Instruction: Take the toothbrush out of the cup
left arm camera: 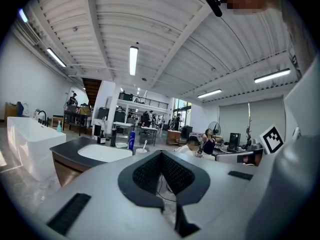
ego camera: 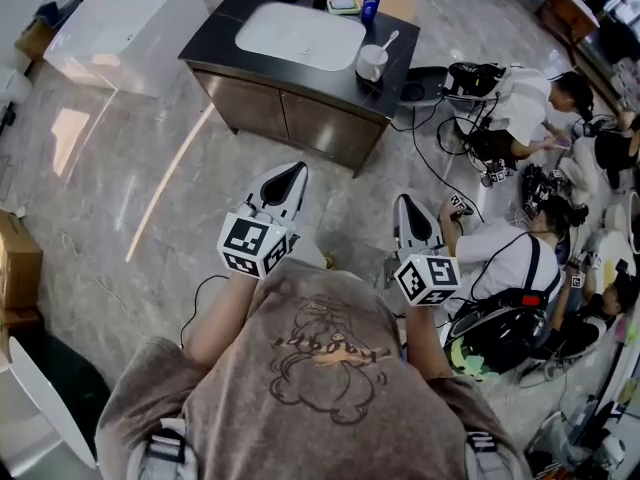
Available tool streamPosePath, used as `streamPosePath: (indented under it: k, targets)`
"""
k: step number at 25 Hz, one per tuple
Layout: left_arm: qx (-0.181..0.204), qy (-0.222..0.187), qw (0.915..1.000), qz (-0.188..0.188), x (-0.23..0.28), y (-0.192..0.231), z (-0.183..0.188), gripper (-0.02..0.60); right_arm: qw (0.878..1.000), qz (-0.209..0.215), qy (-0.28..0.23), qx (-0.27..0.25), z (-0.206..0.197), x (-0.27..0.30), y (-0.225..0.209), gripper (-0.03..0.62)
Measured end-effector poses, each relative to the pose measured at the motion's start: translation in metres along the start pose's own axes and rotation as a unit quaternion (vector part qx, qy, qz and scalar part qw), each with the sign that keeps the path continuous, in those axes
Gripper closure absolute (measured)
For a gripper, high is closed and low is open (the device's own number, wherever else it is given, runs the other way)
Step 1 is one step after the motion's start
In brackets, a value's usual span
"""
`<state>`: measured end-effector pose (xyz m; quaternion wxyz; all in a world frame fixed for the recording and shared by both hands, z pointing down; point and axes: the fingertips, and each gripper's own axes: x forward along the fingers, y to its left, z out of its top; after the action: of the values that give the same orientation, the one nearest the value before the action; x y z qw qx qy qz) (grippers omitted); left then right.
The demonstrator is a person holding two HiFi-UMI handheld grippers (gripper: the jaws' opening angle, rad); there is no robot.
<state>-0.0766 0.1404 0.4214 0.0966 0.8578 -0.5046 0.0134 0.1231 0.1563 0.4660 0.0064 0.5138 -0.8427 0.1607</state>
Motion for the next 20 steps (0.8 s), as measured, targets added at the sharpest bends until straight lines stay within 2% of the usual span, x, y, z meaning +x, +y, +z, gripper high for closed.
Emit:
streamPosePath:
  k: [8, 20]
  targets:
    - [-0.001, -0.001, 1.0, 0.001, 0.041, 0.015, 0.003, 0.561, 1.0, 0.008, 0.008, 0.0, 0.006, 0.038, -0.021, 0.591]
    - [-0.007, -0.005, 0.9999, -0.011, 0.13, 0.063, 0.016, 0.561, 1.0, 0.003, 0.007, -0.002, 0.03, 0.122, -0.06, 0.591]
